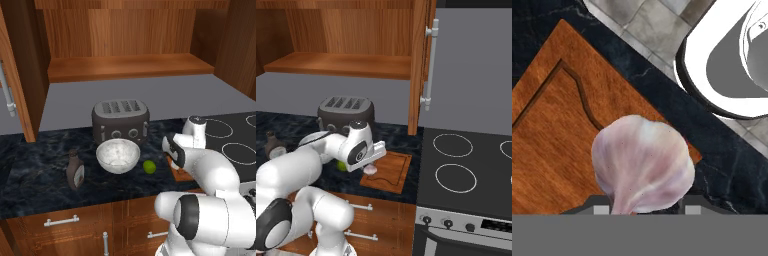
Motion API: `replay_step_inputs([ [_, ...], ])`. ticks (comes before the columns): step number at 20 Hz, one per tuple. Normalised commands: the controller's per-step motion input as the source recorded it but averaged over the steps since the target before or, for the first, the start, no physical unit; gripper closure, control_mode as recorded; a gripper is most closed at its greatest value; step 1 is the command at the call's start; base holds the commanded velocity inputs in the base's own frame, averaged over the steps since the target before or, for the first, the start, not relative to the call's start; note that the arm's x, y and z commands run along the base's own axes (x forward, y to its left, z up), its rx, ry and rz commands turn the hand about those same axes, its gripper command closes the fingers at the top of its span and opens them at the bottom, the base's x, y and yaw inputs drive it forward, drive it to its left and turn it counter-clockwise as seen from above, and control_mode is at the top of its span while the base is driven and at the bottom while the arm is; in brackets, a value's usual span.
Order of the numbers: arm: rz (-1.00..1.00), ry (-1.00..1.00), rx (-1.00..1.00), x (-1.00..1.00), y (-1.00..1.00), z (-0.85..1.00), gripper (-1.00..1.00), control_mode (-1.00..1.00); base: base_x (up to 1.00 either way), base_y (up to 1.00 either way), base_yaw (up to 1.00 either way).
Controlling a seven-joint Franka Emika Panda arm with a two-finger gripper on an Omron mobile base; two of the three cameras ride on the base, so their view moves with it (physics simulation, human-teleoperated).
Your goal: Open the cabinet. Place the bowl and condiment on the counter. Then place the lime and garlic on the cutting board.
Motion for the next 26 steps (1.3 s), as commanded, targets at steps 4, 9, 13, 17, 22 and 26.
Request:
replay_step_inputs([
  [4, -0.01, 0.00, 0.00, 0.15, -0.13, -0.11, 1.00, -1.00, 0.00, 0.00, 0.00],
  [9, -0.01, 0.00, 0.00, 0.17, -0.05, -0.15, 1.00, -1.00, 0.00, 0.00, 0.00],
  [13, 0.00, 0.00, 0.00, 0.13, 0.00, -0.09, 1.00, -1.00, 0.00, 0.00, 0.00],
  [17, 0.00, 0.00, 0.00, 0.13, 0.00, -0.06, -1.00, -1.00, 0.00, 0.00, 0.00],
  [22, 0.00, 0.00, 0.00, 0.10, 0.00, -0.04, -1.00, -1.00, 0.00, 0.00, 0.00],
  [26, 0.00, 0.00, 0.00, 0.04, 0.00, 0.00, -1.00, -1.00, 0.00, 0.00, 0.00],
])
